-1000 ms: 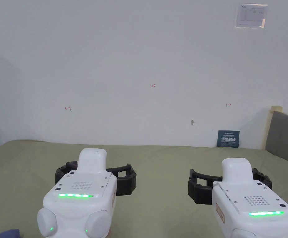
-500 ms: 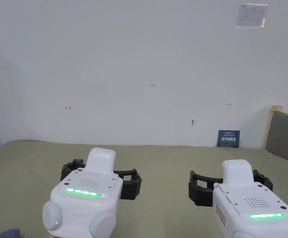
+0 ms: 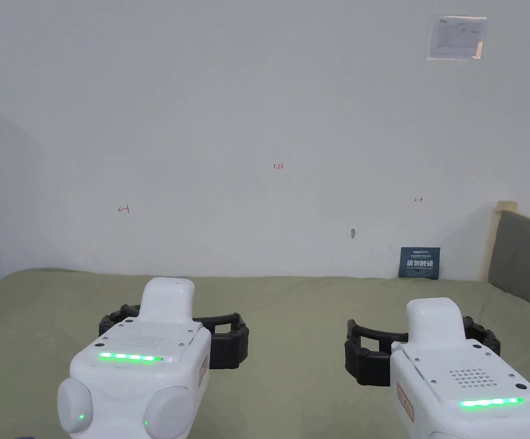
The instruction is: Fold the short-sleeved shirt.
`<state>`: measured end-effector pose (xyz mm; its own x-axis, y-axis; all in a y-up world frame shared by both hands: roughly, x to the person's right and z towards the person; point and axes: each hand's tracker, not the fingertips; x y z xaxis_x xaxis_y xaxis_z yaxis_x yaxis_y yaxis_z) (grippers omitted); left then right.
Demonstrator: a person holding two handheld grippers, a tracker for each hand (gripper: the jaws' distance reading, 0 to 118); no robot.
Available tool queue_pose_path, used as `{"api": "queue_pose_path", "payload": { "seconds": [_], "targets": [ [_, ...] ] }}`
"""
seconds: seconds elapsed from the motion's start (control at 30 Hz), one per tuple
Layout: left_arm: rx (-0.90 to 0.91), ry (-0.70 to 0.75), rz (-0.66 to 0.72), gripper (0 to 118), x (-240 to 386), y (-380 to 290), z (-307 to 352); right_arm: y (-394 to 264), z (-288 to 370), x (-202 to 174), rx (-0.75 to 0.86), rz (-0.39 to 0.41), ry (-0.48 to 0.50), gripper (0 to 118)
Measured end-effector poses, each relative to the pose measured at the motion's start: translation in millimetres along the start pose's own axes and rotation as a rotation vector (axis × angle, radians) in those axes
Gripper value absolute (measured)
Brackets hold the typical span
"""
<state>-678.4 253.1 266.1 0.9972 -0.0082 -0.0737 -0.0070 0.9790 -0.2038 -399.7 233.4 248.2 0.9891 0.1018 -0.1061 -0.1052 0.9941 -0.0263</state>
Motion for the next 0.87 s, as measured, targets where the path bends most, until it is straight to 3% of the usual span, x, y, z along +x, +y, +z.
{"api": "queue_pose_path", "payload": {
  "seconds": [0.27,0.3,0.43,0.63,0.73,0.87],
  "targets": [
    [-0.016,0.118,-0.112,118,16.3,4.7,4.4,-0.9,1.5,-2.4,-0.004,0.001,0.016,118],
    [-0.092,0.078,-0.075,118,14.7,1.6,5.1,-1.1,1.6,-3.0,-0.005,0.0,0.016,118],
    [-0.037,0.166,0.086,118,7.5,10.0,7.4,-2.3,2.4,-3.8,-0.009,-0.009,0.024,118],
    [-0.013,0.131,0.005,118,0.1,1.6,2.6,0.0,3.8,-3.2,0.005,-0.01,0.028,118],
    [0.002,0.049,0.036,118,-3.8,-2.4,7.5,1.1,3.5,-1.0,0.009,-0.023,0.021,118],
    [0.035,0.105,-0.017,118,2.0,-4.7,8.9,0.7,2.7,0.9,0.004,-0.026,0.016,118]
  ]
}}
